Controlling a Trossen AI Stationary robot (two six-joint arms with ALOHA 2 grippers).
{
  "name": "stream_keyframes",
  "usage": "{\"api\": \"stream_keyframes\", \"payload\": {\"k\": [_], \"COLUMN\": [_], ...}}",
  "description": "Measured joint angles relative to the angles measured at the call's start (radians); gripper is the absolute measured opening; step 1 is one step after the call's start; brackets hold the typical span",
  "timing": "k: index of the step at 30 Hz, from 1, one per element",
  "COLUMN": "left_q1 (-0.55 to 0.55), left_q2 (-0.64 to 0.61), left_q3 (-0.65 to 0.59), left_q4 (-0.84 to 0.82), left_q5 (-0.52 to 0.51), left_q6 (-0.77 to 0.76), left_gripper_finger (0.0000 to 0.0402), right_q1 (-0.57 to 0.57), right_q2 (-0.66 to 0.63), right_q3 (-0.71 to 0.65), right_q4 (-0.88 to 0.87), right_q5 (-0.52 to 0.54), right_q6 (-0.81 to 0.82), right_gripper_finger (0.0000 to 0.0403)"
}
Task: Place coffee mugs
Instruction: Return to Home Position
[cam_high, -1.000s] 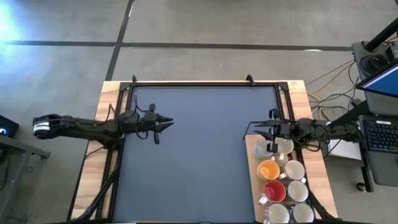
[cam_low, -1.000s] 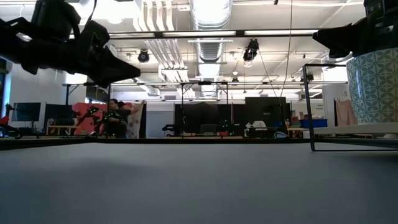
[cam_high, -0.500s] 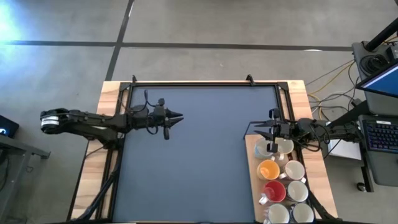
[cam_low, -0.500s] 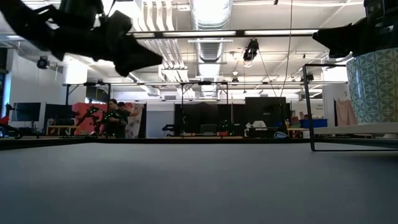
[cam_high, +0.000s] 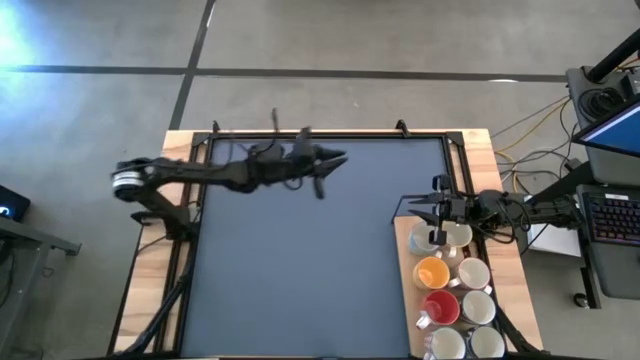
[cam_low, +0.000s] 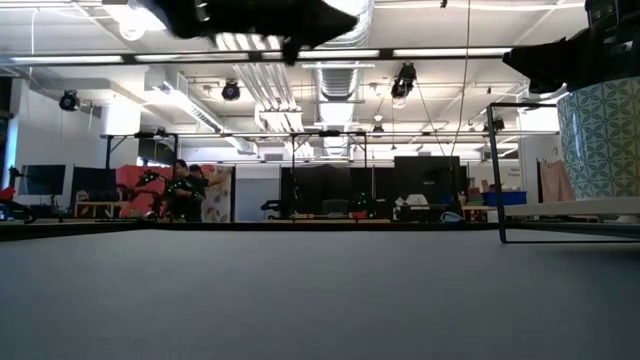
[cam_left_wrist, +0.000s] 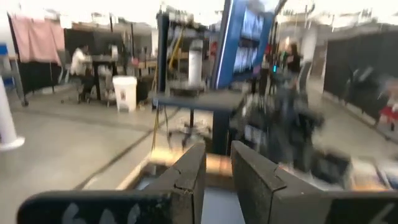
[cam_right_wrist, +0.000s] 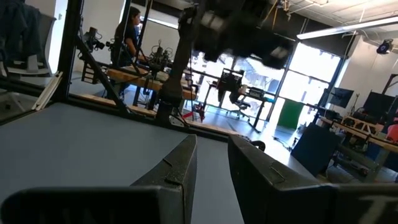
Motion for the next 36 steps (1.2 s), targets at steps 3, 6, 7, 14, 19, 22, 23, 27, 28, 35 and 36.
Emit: {"api": "stream_keyframes", "payload": {"k": [3,6,7,14,19,22,23,27,28,35,36], "left_q1": [0.000,0.000,0.000,-0.002,0.001,0.001,0.001,0.001,0.001,0.001,0.001], "left_q2": [0.131,0.282,0.339,0.769,0.668,0.653,0.652,0.681,0.690,0.766,0.780], "left_q3": [0.220,0.485,0.589,1.349,0.831,0.623,0.566,0.376,0.335,0.105,0.086], "left_q4": [0.001,0.001,0.001,0.081,0.734,0.886,0.902,0.873,0.854,0.701,0.682], "left_q5": [0.000,0.000,0.000,0.003,0.008,0.008,0.007,0.007,0.008,0.007,0.007], "left_q6": [0.000,0.000,0.000,0.001,-0.019,-0.027,-0.027,-0.027,-0.027,-0.027,-0.027], "left_gripper_finger": [0.0059,0.0059,0.0059,0.0059,0.0059,0.0059,0.0059,0.0059,0.0059,0.0059,0.0059], "right_q1": [0.000,0.000,0.000,0.000,0.000,0.000,0.000,0.000,0.000,0.000,0.000], "right_q2": [0.000,0.000,0.000,0.000,0.010,0.016,0.021,0.032,0.033,0.036,0.038], "right_q3": [0.000,0.000,0.000,0.000,0.001,0.001,0.001,0.000,0.000,-0.001,-0.001], "right_q4": [0.000,0.000,0.000,0.000,-0.014,-0.033,-0.035,-0.053,-0.058,-0.058,-0.058], "right_q5": [0.000,0.000,0.000,0.000,0.003,0.007,0.008,0.009,0.009,0.009,0.009], "right_q6": [0.000,0.000,0.000,0.000,-0.001,0.000,-0.001,-0.001,-0.001,0.000,0.000], "right_gripper_finger": [0.0082,0.0082,0.0082,0.0082,0.0082,0.0082,0.0082,0.0082,0.0082,0.0082,0.0082]}}
